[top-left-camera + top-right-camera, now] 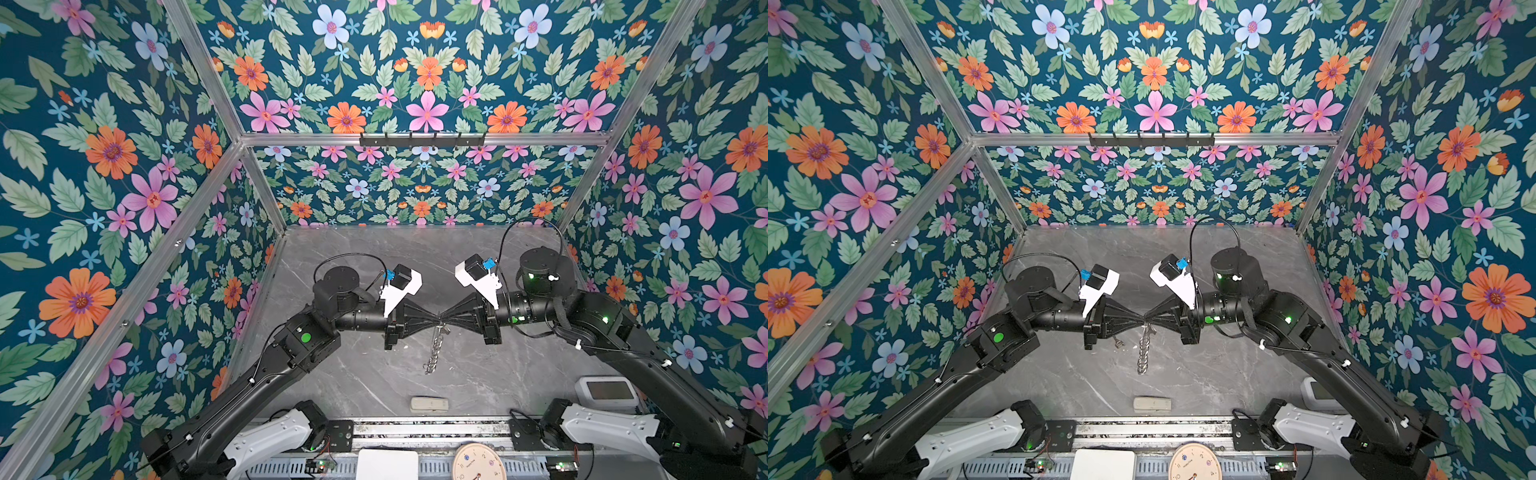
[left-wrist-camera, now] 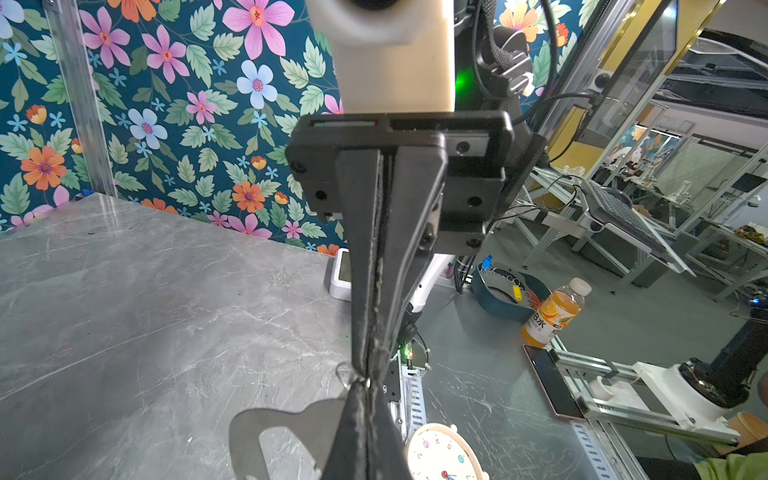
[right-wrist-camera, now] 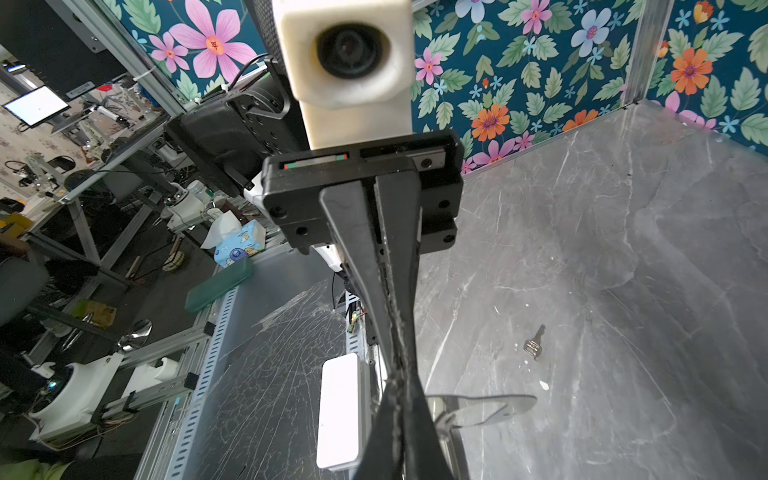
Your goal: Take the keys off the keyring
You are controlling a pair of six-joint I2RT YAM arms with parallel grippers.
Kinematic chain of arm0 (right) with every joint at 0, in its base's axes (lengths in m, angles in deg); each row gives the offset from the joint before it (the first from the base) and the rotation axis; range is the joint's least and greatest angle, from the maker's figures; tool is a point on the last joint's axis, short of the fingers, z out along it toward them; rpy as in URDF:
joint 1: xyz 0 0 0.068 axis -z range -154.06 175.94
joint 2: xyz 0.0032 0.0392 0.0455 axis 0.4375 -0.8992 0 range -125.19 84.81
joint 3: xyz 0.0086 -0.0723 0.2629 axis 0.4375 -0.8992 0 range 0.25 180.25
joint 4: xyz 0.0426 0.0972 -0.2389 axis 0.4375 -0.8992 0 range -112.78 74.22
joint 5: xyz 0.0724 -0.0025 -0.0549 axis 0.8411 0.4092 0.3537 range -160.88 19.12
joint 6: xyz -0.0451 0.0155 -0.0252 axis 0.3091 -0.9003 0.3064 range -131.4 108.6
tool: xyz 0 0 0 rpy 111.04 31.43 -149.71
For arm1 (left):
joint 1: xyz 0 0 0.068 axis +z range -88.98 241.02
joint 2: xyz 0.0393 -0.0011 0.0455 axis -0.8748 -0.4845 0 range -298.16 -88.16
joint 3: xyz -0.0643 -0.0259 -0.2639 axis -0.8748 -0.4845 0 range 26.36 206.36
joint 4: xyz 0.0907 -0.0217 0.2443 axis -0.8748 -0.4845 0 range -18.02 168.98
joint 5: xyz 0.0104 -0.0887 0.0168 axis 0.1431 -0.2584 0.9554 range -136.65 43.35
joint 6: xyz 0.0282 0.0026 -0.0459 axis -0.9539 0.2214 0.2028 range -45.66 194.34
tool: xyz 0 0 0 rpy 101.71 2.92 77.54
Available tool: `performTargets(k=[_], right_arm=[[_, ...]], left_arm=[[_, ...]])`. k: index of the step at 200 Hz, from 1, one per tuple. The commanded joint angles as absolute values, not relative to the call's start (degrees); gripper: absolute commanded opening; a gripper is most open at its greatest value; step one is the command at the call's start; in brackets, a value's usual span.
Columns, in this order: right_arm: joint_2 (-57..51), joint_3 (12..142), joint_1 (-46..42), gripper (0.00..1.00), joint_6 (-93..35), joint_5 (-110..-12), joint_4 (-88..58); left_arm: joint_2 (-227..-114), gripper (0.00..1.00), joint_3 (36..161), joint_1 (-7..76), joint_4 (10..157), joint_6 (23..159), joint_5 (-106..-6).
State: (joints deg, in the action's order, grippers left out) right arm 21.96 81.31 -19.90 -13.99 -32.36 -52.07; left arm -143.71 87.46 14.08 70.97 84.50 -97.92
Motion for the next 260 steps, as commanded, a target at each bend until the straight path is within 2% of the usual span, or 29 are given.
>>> performTargets(k=[1,73,101,125,201,260], right_arm=[[21.98,81.29,-19.93,0.0,-14.19,-33.18,-48.13],[23.27,78.32,-19.87,0.0,-16.65,-34.32,-42.15],[25.31,76.28,-19.91,0.27,-16.93,-35.81,-40.22],[28.57,72.89,-19.92,0.35,-16.81,-37.66,-37.58],[38.09,60.3,-19.92,0.43,-18.45,-43.28,-27.85],[36.39,58.8,-19.9,0.48,-18.61,-35.54,-26.36]], left_arm=[[-143.09,0.0,86.88,14.07,74.75,84.2,-97.95],[-139.37,0.0,81.24,14.08,86.02,86.28,-93.07],[-139.06,0.0,80.0,14.04,87.94,86.74,-92.3],[-138.22,0.0,79.19,14.08,88.81,86.82,-92.59],[-137.51,0.0,77.78,14.08,91.32,87.26,-94.09],[-137.49,0.0,77.18,14.08,93.29,88.14,-95.23]])
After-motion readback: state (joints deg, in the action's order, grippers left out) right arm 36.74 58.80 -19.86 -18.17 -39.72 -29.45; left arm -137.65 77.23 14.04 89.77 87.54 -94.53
